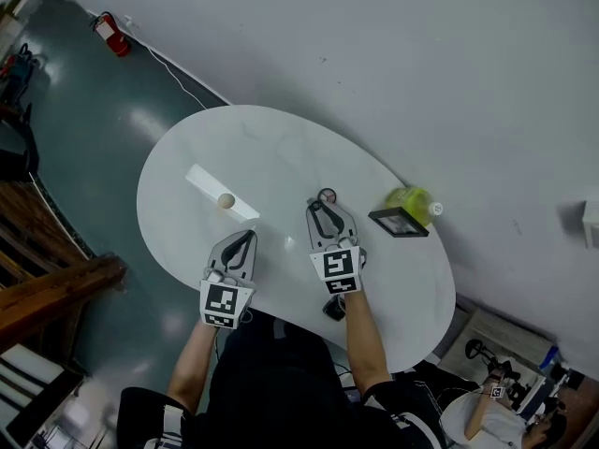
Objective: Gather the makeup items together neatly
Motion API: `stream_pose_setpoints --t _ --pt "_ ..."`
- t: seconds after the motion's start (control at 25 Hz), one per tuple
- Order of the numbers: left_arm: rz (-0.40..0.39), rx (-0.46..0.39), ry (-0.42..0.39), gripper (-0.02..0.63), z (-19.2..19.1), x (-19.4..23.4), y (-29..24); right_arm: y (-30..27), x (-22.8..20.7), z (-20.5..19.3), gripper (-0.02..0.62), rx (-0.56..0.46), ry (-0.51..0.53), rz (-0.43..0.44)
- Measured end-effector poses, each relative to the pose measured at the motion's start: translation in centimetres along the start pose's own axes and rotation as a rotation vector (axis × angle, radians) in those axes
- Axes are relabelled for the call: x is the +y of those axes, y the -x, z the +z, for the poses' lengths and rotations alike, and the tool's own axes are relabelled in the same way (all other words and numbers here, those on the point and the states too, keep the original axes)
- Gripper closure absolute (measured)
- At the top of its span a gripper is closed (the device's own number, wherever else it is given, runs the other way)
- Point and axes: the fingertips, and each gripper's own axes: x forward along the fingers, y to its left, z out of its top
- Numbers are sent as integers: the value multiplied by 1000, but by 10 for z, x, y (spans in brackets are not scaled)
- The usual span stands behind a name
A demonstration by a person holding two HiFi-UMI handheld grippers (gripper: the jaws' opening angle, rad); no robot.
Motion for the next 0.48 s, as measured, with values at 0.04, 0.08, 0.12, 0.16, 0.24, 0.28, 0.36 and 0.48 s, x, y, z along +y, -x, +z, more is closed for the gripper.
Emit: stream_pose_setpoints --t 0.04,0.08,0.12,0.16,0.24,0.28,0.36,0.48 --pt "-8 -3 -5 586 1 -6 2 10 -1 1 489 -6 0 -5" --pt "-15 -5 -11 586 2 -13 3 20 -1 1 489 -12 -1 -9" --pt "-22 -8 -17 586 3 -21 5 31 -2 0 489 -18 -3 -13" --pt "-29 -10 -24 586 3 -30 6 41 -3 -1 489 -24 -5 -18" --pt "-43 -17 -45 586 5 -49 9 64 -7 -6 489 -32 -11 -33" --pt "-52 -21 -55 586 6 -60 10 76 -9 -10 489 -35 -16 -42" --pt "-70 -28 -72 586 7 -81 13 101 -13 -18 489 -41 -27 -63" --pt "-100 -40 -96 586 9 -115 20 137 -20 -32 489 -52 -43 -98"
